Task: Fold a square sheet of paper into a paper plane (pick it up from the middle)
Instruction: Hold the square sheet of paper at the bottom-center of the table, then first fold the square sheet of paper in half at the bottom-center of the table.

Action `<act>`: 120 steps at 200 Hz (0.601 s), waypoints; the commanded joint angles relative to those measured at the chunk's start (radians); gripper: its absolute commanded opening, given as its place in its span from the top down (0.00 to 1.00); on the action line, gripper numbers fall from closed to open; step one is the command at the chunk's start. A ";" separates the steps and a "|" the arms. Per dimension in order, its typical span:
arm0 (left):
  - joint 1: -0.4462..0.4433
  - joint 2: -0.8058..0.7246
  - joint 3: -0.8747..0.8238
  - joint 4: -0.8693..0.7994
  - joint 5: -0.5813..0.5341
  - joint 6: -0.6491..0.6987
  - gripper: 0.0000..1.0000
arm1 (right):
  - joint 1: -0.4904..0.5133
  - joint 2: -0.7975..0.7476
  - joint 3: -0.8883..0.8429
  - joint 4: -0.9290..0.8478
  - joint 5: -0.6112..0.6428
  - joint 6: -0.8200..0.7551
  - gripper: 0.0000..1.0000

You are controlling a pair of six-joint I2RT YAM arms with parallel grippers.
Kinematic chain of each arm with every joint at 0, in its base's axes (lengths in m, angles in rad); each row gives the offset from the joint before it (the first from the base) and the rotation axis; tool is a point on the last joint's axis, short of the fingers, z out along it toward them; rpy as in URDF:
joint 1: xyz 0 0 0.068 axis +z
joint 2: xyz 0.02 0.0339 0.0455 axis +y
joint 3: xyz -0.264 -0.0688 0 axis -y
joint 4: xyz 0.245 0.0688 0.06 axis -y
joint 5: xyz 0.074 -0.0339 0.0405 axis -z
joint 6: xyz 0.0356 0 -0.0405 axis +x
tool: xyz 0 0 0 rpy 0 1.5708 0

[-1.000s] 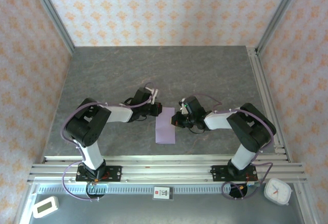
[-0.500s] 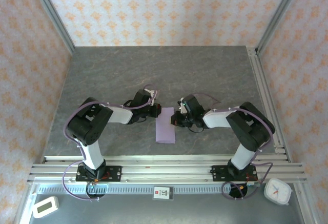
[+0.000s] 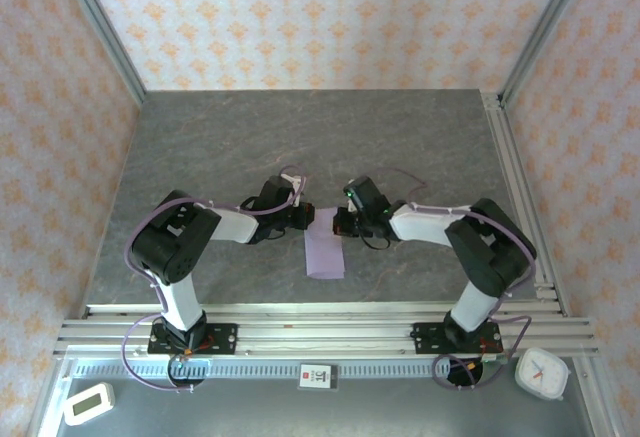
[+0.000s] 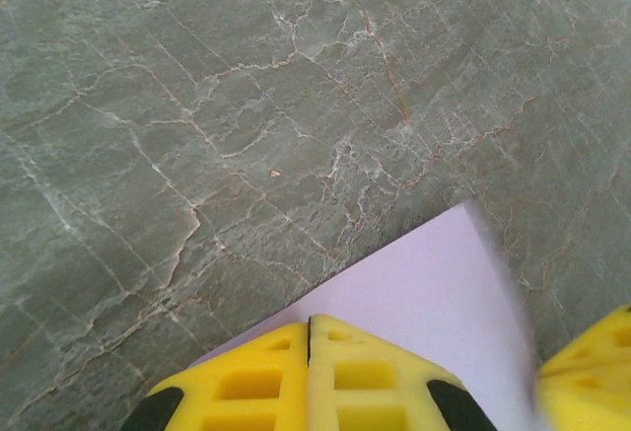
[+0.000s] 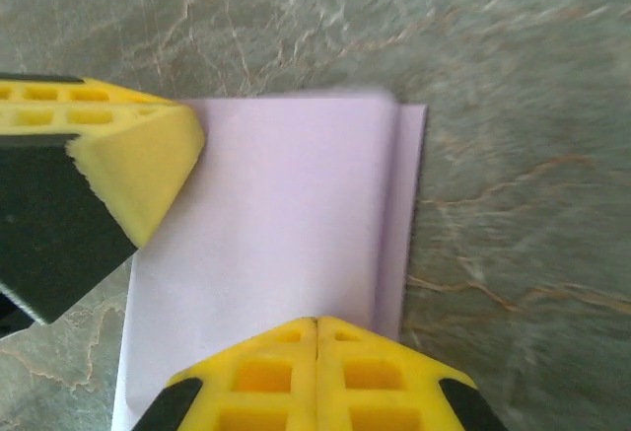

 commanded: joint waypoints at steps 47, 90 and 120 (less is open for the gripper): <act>0.005 0.012 -0.025 -0.023 -0.026 -0.005 1.00 | -0.027 -0.171 -0.075 0.015 -0.011 0.036 1.00; 0.006 0.022 -0.026 -0.021 -0.024 -0.009 1.00 | 0.031 -0.082 -0.006 0.114 -0.123 0.100 1.00; 0.006 0.024 -0.026 -0.021 -0.025 -0.008 1.00 | 0.076 -0.017 0.027 0.156 -0.130 0.129 1.00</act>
